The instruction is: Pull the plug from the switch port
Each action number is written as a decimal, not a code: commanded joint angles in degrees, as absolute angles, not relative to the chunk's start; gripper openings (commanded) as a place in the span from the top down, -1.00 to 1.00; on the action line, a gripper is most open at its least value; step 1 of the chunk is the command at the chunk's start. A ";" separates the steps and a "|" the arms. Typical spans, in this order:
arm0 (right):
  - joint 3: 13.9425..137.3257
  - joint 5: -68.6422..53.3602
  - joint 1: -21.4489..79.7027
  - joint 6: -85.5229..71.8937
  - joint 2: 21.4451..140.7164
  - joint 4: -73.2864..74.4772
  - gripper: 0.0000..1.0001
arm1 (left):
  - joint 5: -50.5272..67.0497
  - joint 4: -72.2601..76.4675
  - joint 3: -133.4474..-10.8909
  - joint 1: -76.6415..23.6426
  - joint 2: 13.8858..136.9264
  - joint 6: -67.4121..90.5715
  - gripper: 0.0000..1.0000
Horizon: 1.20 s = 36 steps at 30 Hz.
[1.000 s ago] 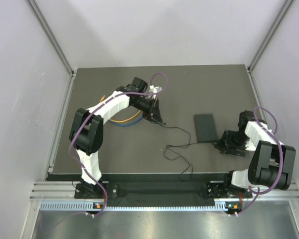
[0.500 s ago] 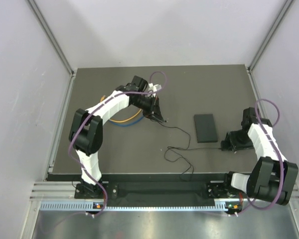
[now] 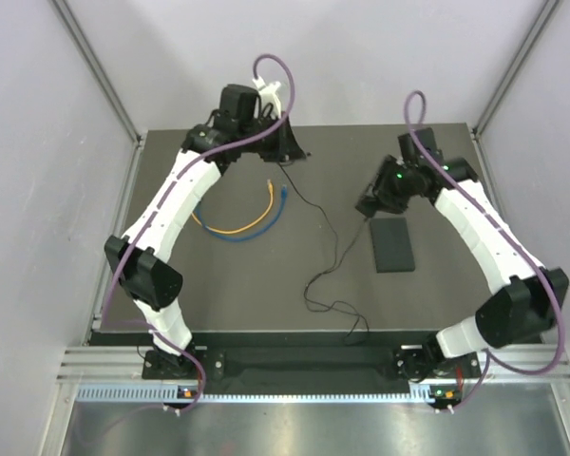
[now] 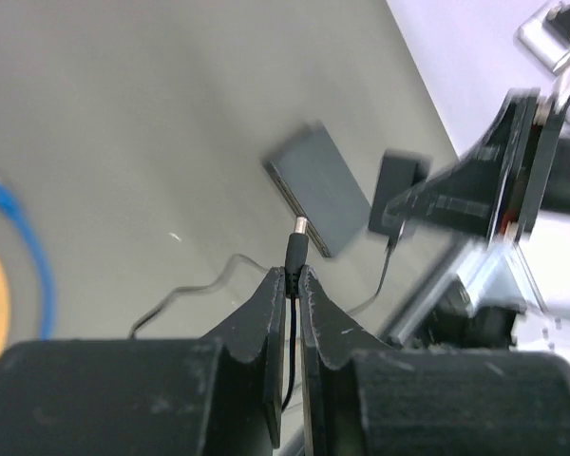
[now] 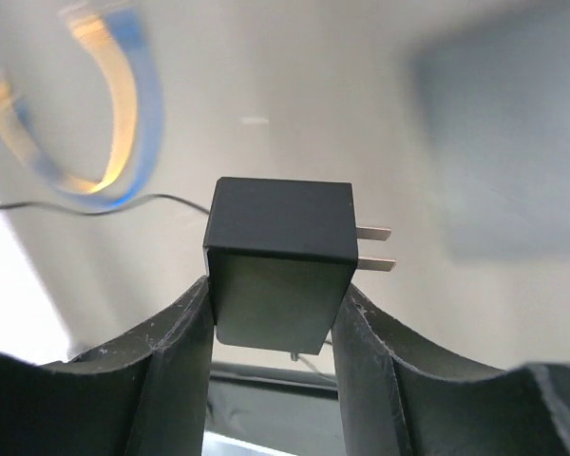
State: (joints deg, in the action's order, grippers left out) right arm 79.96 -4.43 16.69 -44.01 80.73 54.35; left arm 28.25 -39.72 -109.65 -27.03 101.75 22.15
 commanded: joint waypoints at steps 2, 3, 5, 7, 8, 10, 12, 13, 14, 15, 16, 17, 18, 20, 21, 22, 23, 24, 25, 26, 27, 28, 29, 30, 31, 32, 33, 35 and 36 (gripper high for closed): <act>87.62 -15.18 20.82 -38.23 85.77 45.45 1.00 | 18.55 -46.84 -120.82 -24.87 100.90 21.10 1.00; 87.97 -16.77 21.27 -38.58 86.39 42.13 1.00 | 18.37 -47.02 -122.33 -24.70 100.90 21.01 1.00; 90.42 -19.50 22.50 -38.59 88.85 40.52 1.00 | 18.63 -47.63 -126.71 -24.35 101.16 21.36 1.00; 93.15 -21.52 23.55 -38.15 91.75 40.08 1.00 | 19.69 -48.07 -129.36 -24.17 102.04 22.14 1.00; 96.12 -22.58 23.82 -38.23 92.63 39.73 1.00 | 20.30 -48.08 -131.20 -24.17 102.39 22.58 1.00; 98.95 -23.55 23.82 -39.28 95.26 39.29 1.00 | 21.71 -48.34 -132.53 -23.65 103.18 23.99 1.00; 102.56 -24.87 23.82 -40.77 96.76 38.06 1.00 | 22.76 -47.20 -133.42 -23.29 103.01 24.95 1.00; 103.44 -25.05 23.82 -41.39 97.12 37.62 1.00 | 23.20 -46.85 -133.42 -22.86 102.92 25.31 1.00; 104.84 -25.05 23.91 -41.57 97.38 37.36 1.00 | 23.55 -46.58 -133.16 -22.68 102.83 25.66 1.00; 105.38 -24.61 23.82 -41.66 97.82 37.61 1.00 | 23.99 -46.41 -132.89 -22.59 102.57 25.84 1.00; 105.64 -24.52 23.82 -41.66 98.17 37.97 1.00 | 24.17 -46.32 -132.46 -22.59 102.39 25.84 1.00; 105.56 -24.70 23.82 -41.57 98.35 38.40 1.00 | 24.34 -46.14 -130.54 -22.50 102.13 25.75 1.00; 105.03 -25.05 23.73 -41.49 98.78 38.50 1.00 | 24.87 -45.45 -128.78 -22.59 101.17 25.58 1.00; 101.89 -25.14 23.82 -41.75 99.40 38.41 1.00 | 28.19 -43.86 -123.26 -22.59 100.90 25.66 1.00; 100.65 -25.22 23.64 -41.66 99.75 38.50 1.00 | 29.69 -43.94 -121.57 -22.50 101.51 25.66 1.00; 99.50 -25.31 23.64 -40.88 100.97 38.67 1.00 | 30.23 -45.16 -120.16 -22.76 101.95 25.49 1.00; 97.75 -25.31 23.64 -40.35 101.68 39.19 1.00 | 29.89 -45.44 -116.84 -22.85 102.13 25.23 1.00; 96.86 -25.75 23.56 -39.30 103.17 39.63 1.00 | 28.93 -45.18 -114.81 -22.94 101.69 24.35 1.00; 96.07 -26.19 23.55 -38.68 103.97 39.73 0.99 | 28.31 -44.57 -110.87 -23.03 101.52 24.00 1.00; 95.02 -26.28 23.55 -37.89 104.84 40.07 0.99 | 28.91 -44.39 -109.70 -23.03 101.69 23.56 1.00; 94.57 -26.19 23.64 -36.75 106.42 40.17 0.98 | 30.05 -44.82 -108.73 -23.03 102.99 22.42 1.00; 94.05 -26.19 23.64 -36.30 107.13 40.17 0.98 | 31.19 -45.26 -107.42 -23.11 103.88 22.15 1.00; 93.26 -26.10 23.64 -35.95 107.83 40.08 0.95 | 32.07 -46.31 -106.79 -23.20 104.76 21.97 1.00; 92.99 -25.93 23.56 -35.16 109.32 39.99 0.94 | 32.52 -46.06 -105.74 -23.46 105.98 21.71 1.00; 92.81 -26.01 23.47 -34.81 110.21 39.99 0.94 | 32.08 -45.88 -103.82 -24.16 106.43 21.53 1.00; 92.73 -25.93 23.55 -34.46 111.00 39.90 0.92 | 31.38 -45.79 -102.84 -24.60 106.61 21.53 1.00; 92.64 -25.84 23.64 -34.11 112.22 39.99 0.91 | 31.20 -44.14 -101.61 -25.22 106.52 21.71 1.00; 92.11 -25.93 23.73 -34.10 113.20 40.08 0.90 | 31.29 -41.67 -97.14 -25.40 106.35 23.19 1.00; 91.94 -26.01 24.08 -34.19 114.07 40.17 0.89 | 31.38 -40.09 -95.73 -25.57 106.43 23.73 1.00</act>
